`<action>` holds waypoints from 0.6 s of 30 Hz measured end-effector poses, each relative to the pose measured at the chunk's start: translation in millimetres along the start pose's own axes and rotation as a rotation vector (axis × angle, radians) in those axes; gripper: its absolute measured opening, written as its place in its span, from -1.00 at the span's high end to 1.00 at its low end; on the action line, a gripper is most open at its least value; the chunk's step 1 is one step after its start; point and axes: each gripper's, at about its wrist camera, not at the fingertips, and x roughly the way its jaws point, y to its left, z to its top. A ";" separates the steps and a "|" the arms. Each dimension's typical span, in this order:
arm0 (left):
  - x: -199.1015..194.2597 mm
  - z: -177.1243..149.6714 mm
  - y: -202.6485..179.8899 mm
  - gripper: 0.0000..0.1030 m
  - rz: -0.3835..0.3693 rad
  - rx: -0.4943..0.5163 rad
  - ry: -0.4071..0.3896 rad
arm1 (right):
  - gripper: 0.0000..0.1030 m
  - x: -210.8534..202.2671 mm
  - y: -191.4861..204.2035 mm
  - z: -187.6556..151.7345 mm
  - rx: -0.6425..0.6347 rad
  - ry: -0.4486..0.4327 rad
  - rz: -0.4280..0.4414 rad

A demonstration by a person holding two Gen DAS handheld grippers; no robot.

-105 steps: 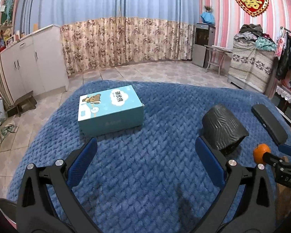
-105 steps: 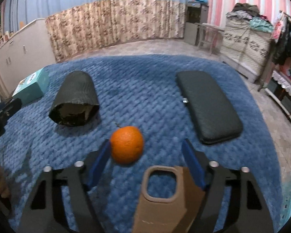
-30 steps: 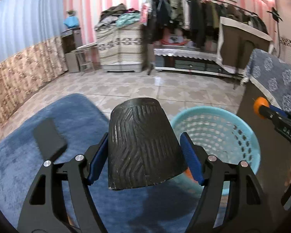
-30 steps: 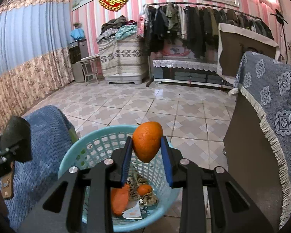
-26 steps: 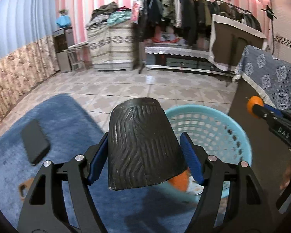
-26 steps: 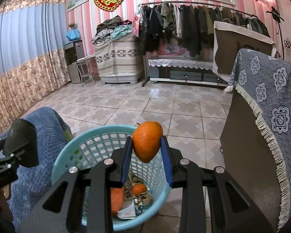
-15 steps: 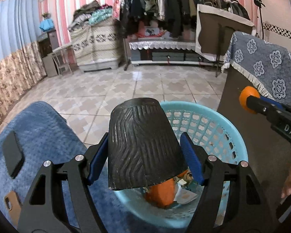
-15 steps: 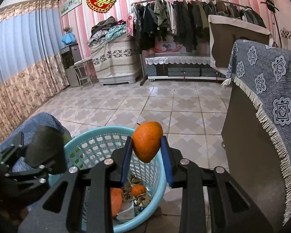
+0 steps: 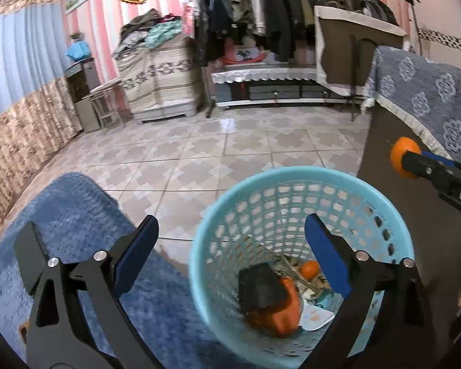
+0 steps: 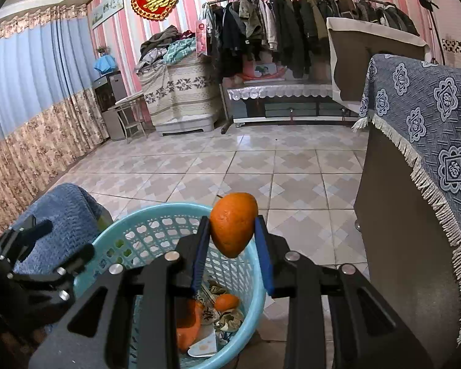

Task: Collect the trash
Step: 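Open the left gripper over the basket while the right releases the orange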

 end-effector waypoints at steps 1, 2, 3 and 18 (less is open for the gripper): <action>-2.9 0.5 6.0 -0.87 0.012 -0.017 -0.006 | 0.42 0.1 3.0 -0.1 -0.010 0.000 -0.002; -5.4 1.2 11.0 -0.89 0.020 -0.032 -0.010 | 0.42 0.7 6.3 -0.5 -0.021 0.001 -0.002; -9.0 2.2 17.4 -0.89 0.032 -0.051 -0.017 | 0.42 0.9 8.7 -0.5 -0.026 0.001 -0.001; -67.1 -11.3 70.6 -0.90 0.188 -0.138 -0.088 | 0.22 23.9 55.5 -11.2 -0.115 0.018 0.046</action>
